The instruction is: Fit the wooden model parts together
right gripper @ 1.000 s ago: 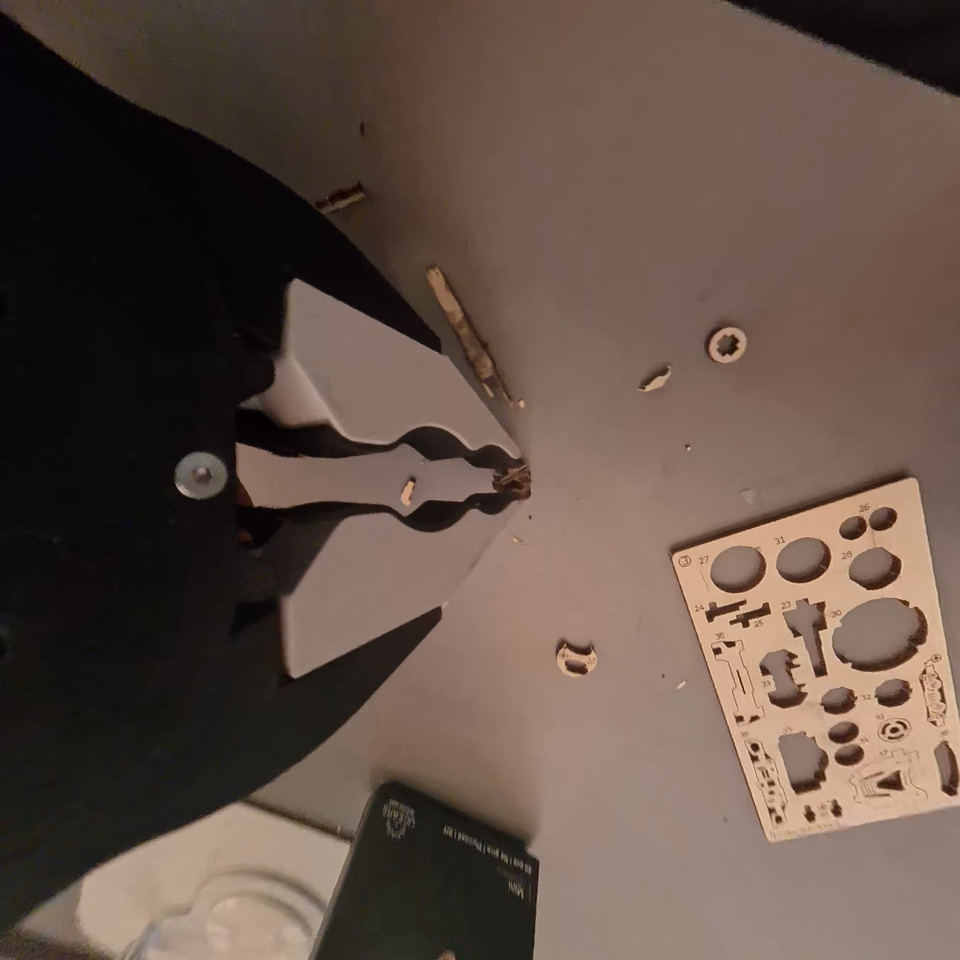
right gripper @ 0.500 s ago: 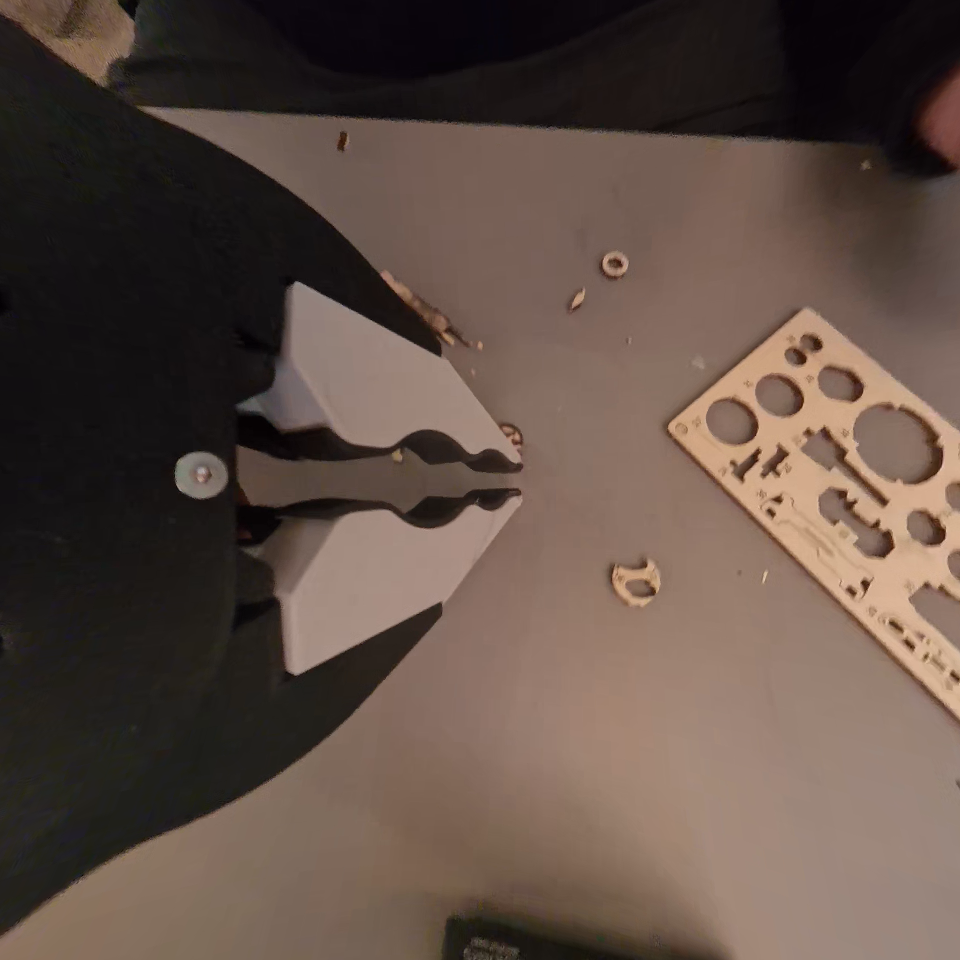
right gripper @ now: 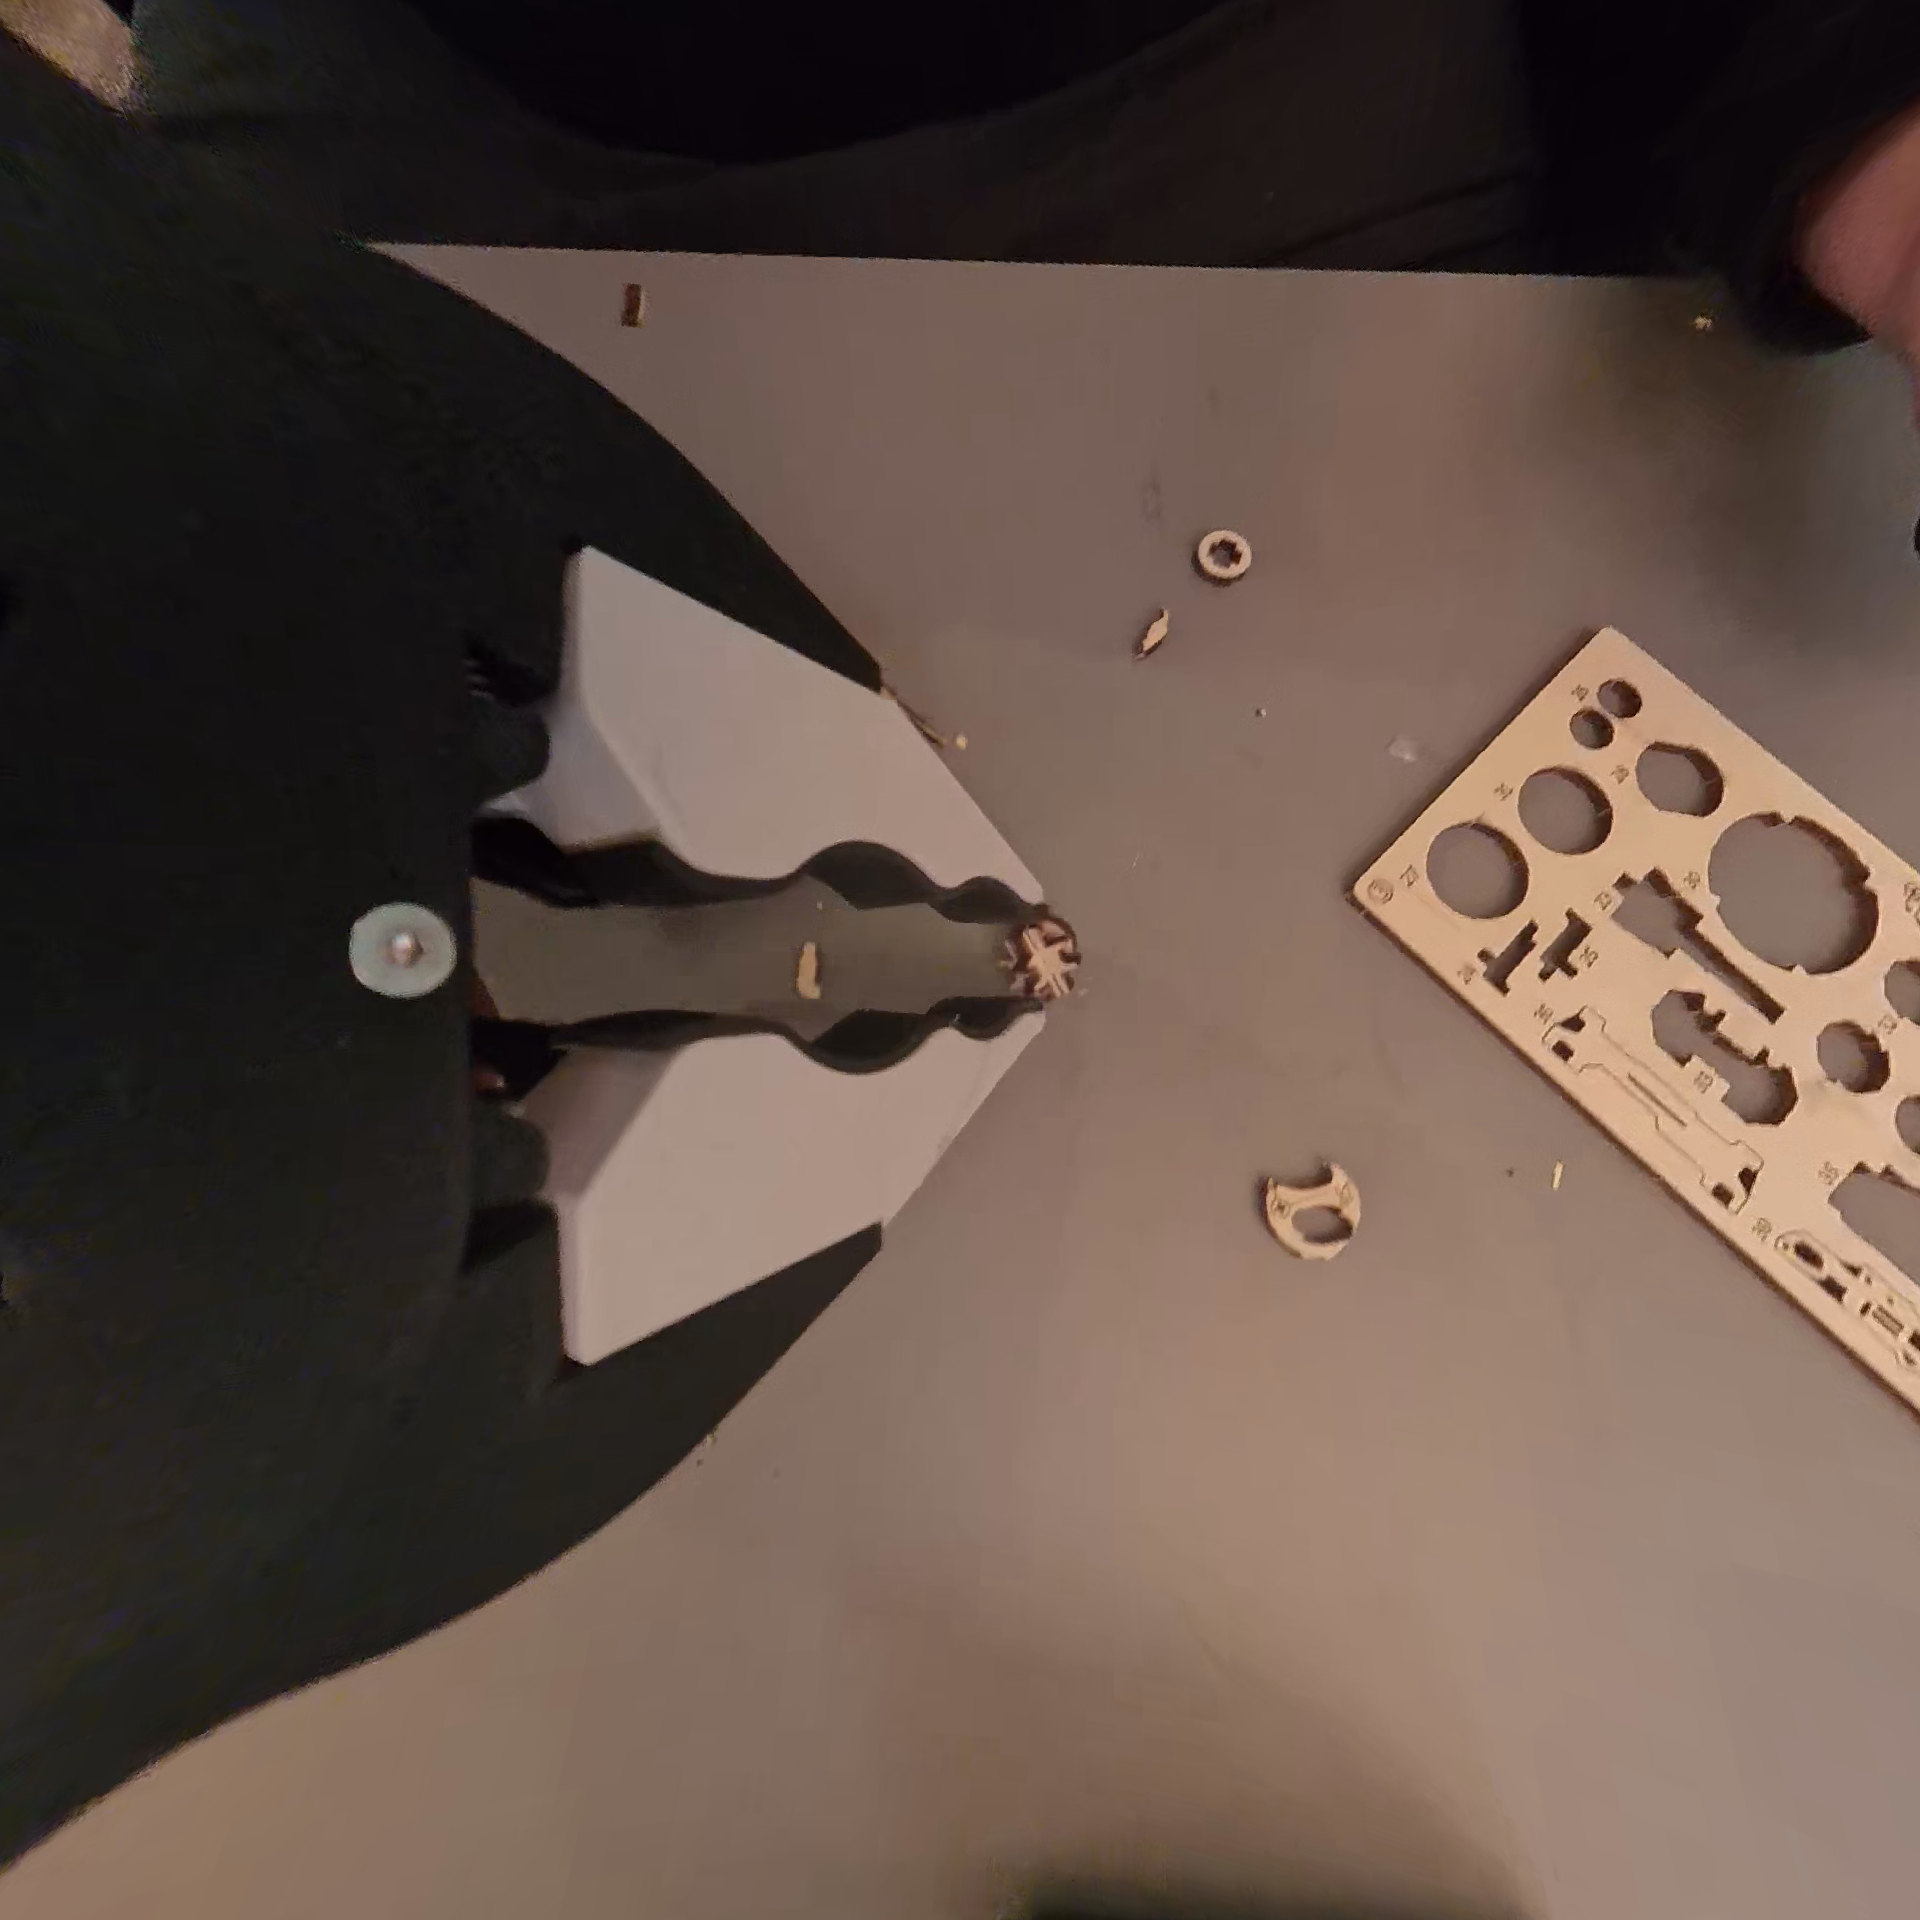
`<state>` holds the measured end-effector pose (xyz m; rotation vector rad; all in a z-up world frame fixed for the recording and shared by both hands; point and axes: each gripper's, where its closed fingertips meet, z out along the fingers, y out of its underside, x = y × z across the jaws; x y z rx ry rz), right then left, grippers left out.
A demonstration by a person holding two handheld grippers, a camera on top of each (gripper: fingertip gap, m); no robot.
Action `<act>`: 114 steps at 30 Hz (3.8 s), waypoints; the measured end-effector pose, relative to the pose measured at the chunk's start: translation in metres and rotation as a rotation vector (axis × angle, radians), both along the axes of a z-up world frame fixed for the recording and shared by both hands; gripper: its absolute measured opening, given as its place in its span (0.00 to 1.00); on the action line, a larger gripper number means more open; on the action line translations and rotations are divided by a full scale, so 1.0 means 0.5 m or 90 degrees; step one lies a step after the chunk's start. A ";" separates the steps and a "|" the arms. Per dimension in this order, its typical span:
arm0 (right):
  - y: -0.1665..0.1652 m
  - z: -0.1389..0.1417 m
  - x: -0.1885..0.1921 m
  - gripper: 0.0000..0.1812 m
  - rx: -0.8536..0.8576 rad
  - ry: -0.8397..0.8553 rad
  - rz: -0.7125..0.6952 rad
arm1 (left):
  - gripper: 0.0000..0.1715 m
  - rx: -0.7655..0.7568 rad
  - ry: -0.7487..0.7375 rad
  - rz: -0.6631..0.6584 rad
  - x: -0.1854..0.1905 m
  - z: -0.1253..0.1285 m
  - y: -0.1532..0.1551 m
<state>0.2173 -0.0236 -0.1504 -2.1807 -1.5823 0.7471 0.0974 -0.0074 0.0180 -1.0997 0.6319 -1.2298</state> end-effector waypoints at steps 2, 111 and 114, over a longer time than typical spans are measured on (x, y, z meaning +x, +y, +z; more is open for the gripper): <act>-0.003 0.000 -0.006 0.05 0.024 0.000 0.004 | 0.10 0.000 -0.002 0.000 -0.001 0.001 0.000; -0.061 0.012 -0.071 0.05 0.172 0.046 0.290 | 0.10 -0.010 -0.031 -0.013 -0.013 -0.015 0.005; -0.061 0.014 -0.070 0.05 0.172 0.047 0.298 | 0.10 -0.010 -0.031 -0.013 -0.012 -0.015 0.006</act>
